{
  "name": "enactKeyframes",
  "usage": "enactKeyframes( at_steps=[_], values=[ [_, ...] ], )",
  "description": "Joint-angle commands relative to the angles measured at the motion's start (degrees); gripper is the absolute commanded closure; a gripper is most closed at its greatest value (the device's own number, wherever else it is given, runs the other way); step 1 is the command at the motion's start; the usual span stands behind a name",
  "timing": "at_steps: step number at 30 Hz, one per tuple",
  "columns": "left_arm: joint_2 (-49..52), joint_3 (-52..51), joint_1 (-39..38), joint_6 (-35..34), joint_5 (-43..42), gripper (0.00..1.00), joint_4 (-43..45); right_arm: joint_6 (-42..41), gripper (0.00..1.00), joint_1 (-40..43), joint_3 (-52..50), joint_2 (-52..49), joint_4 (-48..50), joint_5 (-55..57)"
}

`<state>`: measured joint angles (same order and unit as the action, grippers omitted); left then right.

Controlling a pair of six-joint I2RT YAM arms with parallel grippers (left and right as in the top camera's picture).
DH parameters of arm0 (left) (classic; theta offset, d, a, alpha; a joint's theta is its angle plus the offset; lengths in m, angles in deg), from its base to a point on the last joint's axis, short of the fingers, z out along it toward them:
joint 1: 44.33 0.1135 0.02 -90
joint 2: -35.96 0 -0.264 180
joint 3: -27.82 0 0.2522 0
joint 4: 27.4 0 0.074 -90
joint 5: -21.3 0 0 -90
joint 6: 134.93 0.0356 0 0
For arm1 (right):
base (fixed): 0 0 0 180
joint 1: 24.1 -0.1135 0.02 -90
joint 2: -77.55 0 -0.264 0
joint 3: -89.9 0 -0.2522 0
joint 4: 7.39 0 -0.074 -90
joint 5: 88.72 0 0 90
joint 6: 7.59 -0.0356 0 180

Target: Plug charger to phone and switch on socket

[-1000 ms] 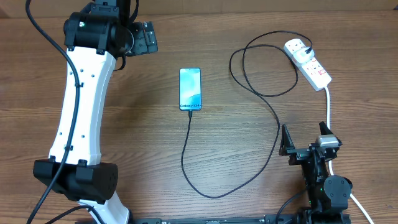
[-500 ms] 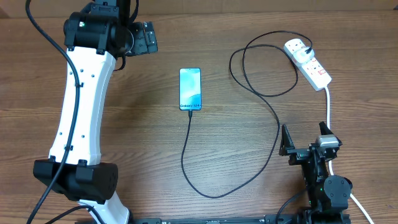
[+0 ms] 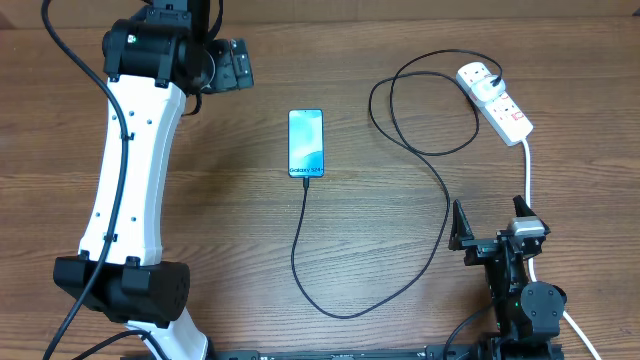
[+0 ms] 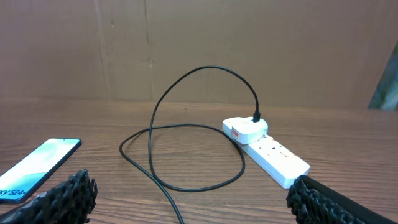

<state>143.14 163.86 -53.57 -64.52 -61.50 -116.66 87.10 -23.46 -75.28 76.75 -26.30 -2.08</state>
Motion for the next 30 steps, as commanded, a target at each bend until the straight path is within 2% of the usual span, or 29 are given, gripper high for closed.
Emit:
enactKeyframes(
  at_steps=[1, 10, 22, 26, 30],
  values=[
    [-1.1, -0.1, 0.2, -1.9, 1.3, 0.0, -1.1, -0.4, 0.0, -0.3, -0.6, 0.6, 0.4, 0.7],
    [-9.5, -5.9, 0.2, -2.8, 2.5, 0.0, -3.1, -0.4, 0.0, -0.3, -0.6, 0.6, 0.4, 0.7],
    [-35.8, -41.5, 3.0, -2.7, 2.0, 0.0, 13.0, -0.4, 0.0, -0.3, -0.6, 0.6, 0.4, 0.7],
    [-44.0, -50.7, 4.2, -2.7, 1.7, 0.0, 16.9, -0.4, 0.0, -0.3, -0.6, 0.6, 0.4, 0.7],
    [-52.1, -60.3, 4.8, -2.7, -0.1, 0.0, 24.6, -0.4, 0.0, -0.3, -0.6, 0.6, 0.4, 0.7]
  ],
)
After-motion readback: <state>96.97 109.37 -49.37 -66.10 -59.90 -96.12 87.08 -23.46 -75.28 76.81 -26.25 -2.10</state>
